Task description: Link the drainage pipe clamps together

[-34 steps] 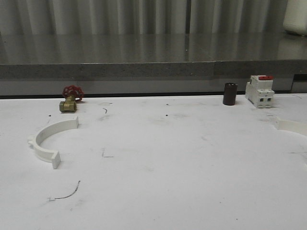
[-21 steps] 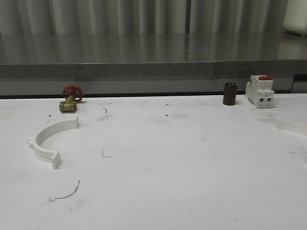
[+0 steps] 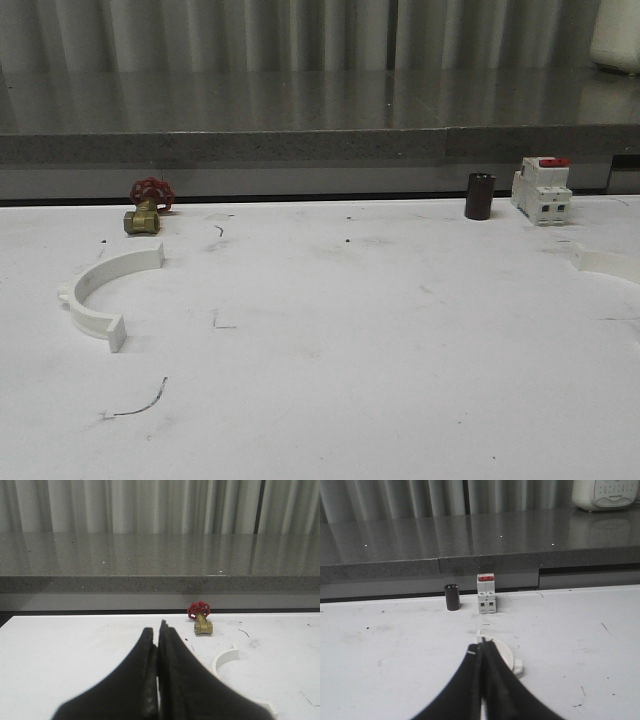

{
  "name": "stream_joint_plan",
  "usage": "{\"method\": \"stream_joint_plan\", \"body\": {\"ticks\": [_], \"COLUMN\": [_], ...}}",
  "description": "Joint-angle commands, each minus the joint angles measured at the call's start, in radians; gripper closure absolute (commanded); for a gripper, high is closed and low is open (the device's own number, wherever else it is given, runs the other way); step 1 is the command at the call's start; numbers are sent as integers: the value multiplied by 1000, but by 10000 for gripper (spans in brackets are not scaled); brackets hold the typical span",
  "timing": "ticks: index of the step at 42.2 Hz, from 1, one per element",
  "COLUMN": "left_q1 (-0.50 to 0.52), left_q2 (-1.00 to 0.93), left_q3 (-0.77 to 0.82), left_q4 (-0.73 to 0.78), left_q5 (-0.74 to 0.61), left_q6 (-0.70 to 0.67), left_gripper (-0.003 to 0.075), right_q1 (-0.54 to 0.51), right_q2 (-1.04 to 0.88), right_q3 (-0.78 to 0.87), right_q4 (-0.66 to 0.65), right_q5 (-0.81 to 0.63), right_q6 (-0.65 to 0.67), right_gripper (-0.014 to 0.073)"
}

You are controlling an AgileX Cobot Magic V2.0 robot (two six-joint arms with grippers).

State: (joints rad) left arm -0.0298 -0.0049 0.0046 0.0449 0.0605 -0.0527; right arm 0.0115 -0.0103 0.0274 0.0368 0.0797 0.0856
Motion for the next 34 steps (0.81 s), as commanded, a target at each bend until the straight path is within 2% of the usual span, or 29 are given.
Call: {"method": "stream_joint_plan", "body": {"ticks": [1,7,16,27,31,34], "left_q1": [-9,-9,-9,-9,-9,-9], "left_q2": [-9,-9,8,190,276,330], "left_q3": [23,-10,-226,-591,-685,-711], "left_q4": [0,0,0,0,0,0], "left_q5": [-115,-183,-120,192,314,350], "left_q6": [3,3,3,3,3,3], "left_gripper": [741,741,741,741,741,741], "right_q1": [-6,-6,-5,-5,-5,-5], "right_q2": [-16,-16,-11,123,200,259], "right_q3": [-5,-58,-278,-557,-624,-658], "right_q4": [-10,-10,-11,-37,-37,-37], "right_q5": [-89,-85,58,271,328,365], "right_q6": [0,0,0,-3,-3,-3], "right_gripper": [661,661,661,661,661,661]}}
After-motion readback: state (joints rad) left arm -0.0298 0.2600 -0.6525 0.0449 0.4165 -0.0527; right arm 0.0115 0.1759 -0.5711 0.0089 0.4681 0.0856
